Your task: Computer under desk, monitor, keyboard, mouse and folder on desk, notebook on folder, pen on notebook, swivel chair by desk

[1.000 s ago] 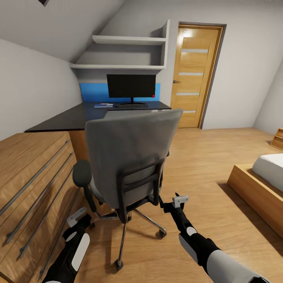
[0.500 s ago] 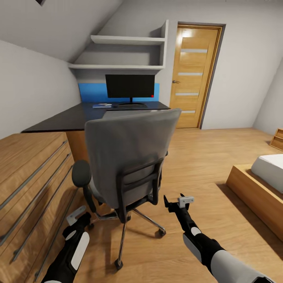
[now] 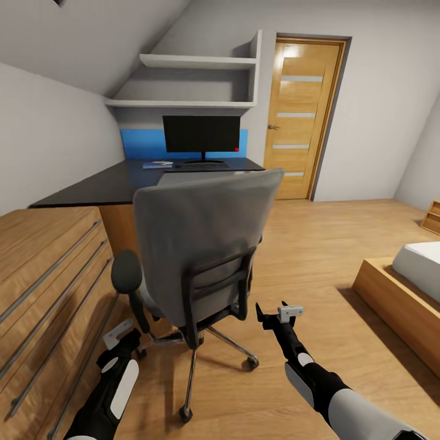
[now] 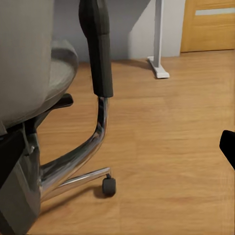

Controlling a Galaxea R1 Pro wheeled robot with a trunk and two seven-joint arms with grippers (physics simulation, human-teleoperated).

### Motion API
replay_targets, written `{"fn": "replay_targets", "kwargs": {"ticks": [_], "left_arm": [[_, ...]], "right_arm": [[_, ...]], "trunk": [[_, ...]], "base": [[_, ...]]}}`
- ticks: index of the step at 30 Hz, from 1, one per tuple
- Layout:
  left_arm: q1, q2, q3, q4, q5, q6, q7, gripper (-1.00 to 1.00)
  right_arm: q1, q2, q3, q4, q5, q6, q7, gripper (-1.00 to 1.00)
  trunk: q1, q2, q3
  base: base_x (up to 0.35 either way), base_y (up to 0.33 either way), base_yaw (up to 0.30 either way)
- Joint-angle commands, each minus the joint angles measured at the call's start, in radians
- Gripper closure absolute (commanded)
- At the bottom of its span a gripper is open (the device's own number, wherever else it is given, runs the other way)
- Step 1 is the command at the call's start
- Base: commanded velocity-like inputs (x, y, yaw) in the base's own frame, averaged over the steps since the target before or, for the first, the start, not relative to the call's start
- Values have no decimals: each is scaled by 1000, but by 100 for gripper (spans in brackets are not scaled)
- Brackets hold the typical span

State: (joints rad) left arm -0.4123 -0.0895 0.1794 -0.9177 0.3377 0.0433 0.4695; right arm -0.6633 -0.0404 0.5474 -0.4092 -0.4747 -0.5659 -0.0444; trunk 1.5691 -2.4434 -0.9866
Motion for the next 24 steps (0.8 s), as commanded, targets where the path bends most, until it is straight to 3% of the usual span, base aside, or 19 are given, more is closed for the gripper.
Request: {"fn": "replay_targets", "kwargs": {"ticks": [1, 8, 24], "left_arm": [[0, -1, 0, -2, 9, 3, -2, -100], [0, -1, -1, -1, 9, 2, -2, -100], [0, -2, -1, -1, 9, 1, -3, -100]], "right_arm": [[-1, -1, 9, 0, -7, -3, -5, -100], [-1, -1, 9, 0, -7, -5, -5, -100], [-1, 0, 11, 1, -2, -5, -2, -100]], "trunk": [[0, 0, -1], [0, 0, -1], [0, 0, -1]], "base": [[164, -5, 0], [192, -99, 0], [222, -223, 0]]}}
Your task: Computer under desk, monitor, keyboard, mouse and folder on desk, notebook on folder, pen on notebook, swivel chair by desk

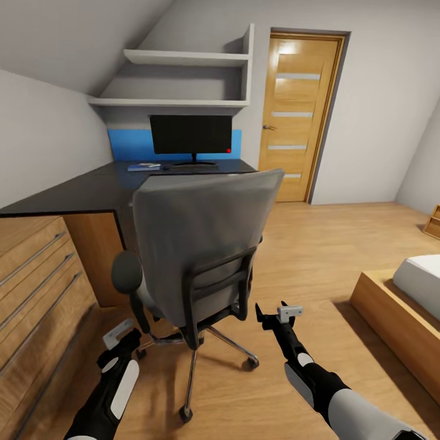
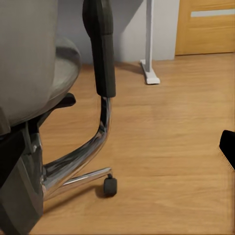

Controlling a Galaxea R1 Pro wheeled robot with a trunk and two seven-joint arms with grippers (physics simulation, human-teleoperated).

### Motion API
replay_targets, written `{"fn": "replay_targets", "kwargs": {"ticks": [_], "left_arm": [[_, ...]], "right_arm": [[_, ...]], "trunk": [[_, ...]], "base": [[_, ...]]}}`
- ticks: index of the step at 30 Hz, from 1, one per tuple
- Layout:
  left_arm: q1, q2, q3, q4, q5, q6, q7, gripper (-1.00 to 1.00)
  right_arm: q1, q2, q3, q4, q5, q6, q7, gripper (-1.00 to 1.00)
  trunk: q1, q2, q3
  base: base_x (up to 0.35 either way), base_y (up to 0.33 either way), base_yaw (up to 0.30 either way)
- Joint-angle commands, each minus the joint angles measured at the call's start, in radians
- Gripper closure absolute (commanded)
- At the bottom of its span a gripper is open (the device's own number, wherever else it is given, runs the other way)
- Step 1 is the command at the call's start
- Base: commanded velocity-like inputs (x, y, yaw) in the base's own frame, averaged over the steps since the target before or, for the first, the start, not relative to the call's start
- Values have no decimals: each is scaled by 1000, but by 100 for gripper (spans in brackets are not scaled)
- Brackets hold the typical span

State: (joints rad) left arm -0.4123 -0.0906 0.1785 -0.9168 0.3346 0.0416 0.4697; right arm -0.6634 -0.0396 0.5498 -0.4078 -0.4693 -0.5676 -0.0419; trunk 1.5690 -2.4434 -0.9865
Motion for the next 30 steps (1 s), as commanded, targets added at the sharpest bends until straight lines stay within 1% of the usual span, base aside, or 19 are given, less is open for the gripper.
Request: {"fn": "replay_targets", "kwargs": {"ticks": [1, 25, 30], "left_arm": [[0, -1, -1, -2, 12, 3, -3, -100], [0, 1, 2, -3, 14, 7, -6, -100], [0, 3, 4, -4, 17, 15, -9, -100]], "right_arm": [[-1, -1, 8, 0, -7, -3, -4, -100], [-1, 0, 9, -6, -7, -3, -3, -100], [-1, 3, 11, -5, -8, -3, -3, -100]], "trunk": [[0, 0, -1], [0, 0, -1], [0, 0, -1]], "base": [[223, -233, 0], [223, -232, 0], [78, -74, 0]]}}
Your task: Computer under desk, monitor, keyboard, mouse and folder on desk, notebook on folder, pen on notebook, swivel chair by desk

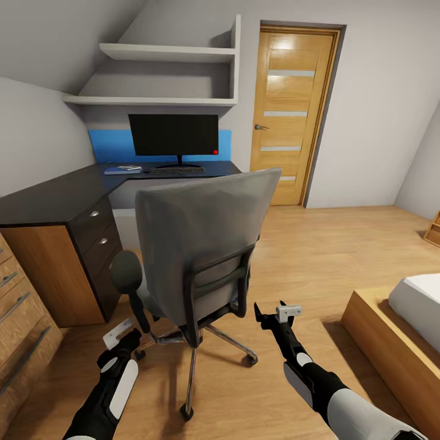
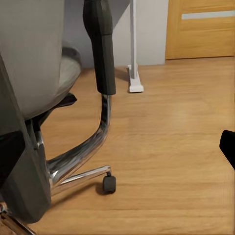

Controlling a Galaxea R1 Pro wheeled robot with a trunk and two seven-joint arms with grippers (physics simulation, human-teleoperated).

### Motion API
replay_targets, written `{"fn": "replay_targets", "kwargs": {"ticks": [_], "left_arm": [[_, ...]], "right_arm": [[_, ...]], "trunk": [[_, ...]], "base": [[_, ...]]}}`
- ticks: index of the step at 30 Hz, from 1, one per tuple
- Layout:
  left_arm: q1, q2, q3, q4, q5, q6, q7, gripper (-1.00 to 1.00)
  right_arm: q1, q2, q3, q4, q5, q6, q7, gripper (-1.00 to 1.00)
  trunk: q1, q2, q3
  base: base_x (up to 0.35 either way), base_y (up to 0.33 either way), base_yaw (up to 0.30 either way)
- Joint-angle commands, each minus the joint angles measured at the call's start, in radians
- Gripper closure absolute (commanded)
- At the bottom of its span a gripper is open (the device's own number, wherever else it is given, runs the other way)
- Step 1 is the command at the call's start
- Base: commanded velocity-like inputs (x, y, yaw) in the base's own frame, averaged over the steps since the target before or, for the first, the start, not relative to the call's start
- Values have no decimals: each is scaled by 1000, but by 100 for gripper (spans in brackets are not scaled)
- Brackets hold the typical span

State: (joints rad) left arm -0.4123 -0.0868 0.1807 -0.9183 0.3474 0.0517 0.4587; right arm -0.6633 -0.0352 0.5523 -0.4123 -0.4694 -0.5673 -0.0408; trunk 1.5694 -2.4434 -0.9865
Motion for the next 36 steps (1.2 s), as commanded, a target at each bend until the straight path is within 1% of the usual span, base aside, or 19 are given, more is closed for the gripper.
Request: {"fn": "replay_targets", "kwargs": {"ticks": [1, 9, 15, 18, 21, 22, 23, 26, 31, 36], "left_arm": [[0, -1, 2, -2, 5, 5, 2, -100], [0, -1, 2, -2, 6, 6, 3, -100], [0, -1, 2, -2, 5, 5, 4, -100], [0, -1, 2, -2, 5, 5, 4, -100], [0, -1, 2, -2, 5, 5, 5, -100], [0, -1, 2, -2, 5, 5, 5, -100], [0, -1, 2, -2, 5, 5, 5, -100], [0, -1, 3, -3, 4, 5, 6, -100], [0, -1, 2, -4, 4, 4, 6, -100], [0, -1, 2, -4, 3, 4, 6, -100]], "right_arm": [[-1, -1, 9, 0, -8, -3, -5, -100], [-1, 1, 9, 0, -8, -3, -5, -100], [-1, 5, 11, 2, -8, -3, -7, -100], [-1, 15, 11, 2, -7, -3, -8, -100], [-1, 35, 11, 4, -6, -2, -10, -100], [-1, 48, 10, 5, -7, -2, -11, -100], [-1, 52, 9, 6, -7, -2, -13, -100], [-1, 66, 9, 20, -7, -2, -41, -100], [-1, 70, 9, 29, -6, -3, -58, -100], [-1, 72, 11, 32, -6, -1, -60, -100]], "trunk": [[0, 0, -1], [0, 0, -1], [0, 0, -1], [0, 0, -1], [0, 0, -1], [0, 0, -1], [0, 0, -1], [0, 0, -1], [0, 0, -1], [0, 0, -1]], "base": [[-28, 27, 0], [-163, 145, 0], [-54, 45, 0], [-12, 10, 2], [-4, 3, 60], [-2, 1, 116], [-1, 1, 127], [-1, 0, 129], [0, 0, 48], [0, 0, 7]]}}
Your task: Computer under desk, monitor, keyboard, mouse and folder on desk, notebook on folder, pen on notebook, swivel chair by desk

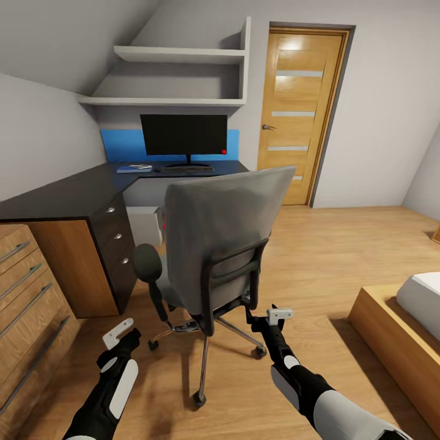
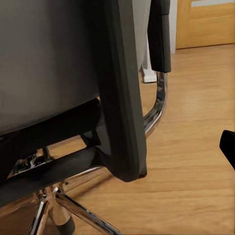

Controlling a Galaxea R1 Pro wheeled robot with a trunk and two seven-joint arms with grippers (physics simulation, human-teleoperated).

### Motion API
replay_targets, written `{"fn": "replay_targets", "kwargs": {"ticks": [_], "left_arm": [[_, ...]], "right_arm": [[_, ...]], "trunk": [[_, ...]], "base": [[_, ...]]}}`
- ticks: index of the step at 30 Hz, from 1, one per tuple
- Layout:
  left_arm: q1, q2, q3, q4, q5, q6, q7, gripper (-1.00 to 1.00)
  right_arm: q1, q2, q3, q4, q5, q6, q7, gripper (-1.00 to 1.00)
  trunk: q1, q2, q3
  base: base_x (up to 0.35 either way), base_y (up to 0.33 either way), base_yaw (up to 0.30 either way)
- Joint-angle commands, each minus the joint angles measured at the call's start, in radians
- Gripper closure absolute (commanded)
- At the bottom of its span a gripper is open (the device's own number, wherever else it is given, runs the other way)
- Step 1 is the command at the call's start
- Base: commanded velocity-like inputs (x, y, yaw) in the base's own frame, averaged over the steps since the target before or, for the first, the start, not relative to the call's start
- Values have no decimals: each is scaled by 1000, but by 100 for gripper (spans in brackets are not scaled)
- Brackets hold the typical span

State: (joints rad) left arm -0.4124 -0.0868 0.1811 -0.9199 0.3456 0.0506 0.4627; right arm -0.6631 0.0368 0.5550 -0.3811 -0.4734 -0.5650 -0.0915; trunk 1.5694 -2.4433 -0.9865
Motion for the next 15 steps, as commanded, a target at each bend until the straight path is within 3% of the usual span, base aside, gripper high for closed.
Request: {"fn": "replay_targets", "kwargs": {"ticks": [1, 6, 9, 15], "left_arm": [[0, -1, 1, -2, 4, 5, 2, -100], [0, -1, 1, -2, 4, 6, 2, -100], [0, -1, 1, -2, 5, 6, 2, -100], [0, -1, 1, -2, 4, 6, 2, -100]], "right_arm": [[-1, 0, 9, 0, -2, -3, -10, -100], [-1, 4, 8, 1, -1, -4, -10, -100], [-1, 6, 10, 2, -1, -3, -11, -100], [-1, 32, 6, -4, -12, 7, -14, -100]], "trunk": [[0, 0, -1], [0, 0, -1], [0, 0, -1], [0, 0, -1]], "base": [[0, 0, 2], [-11, 0, 1], [-184, 0, 0], [-74, 0, 0]]}}
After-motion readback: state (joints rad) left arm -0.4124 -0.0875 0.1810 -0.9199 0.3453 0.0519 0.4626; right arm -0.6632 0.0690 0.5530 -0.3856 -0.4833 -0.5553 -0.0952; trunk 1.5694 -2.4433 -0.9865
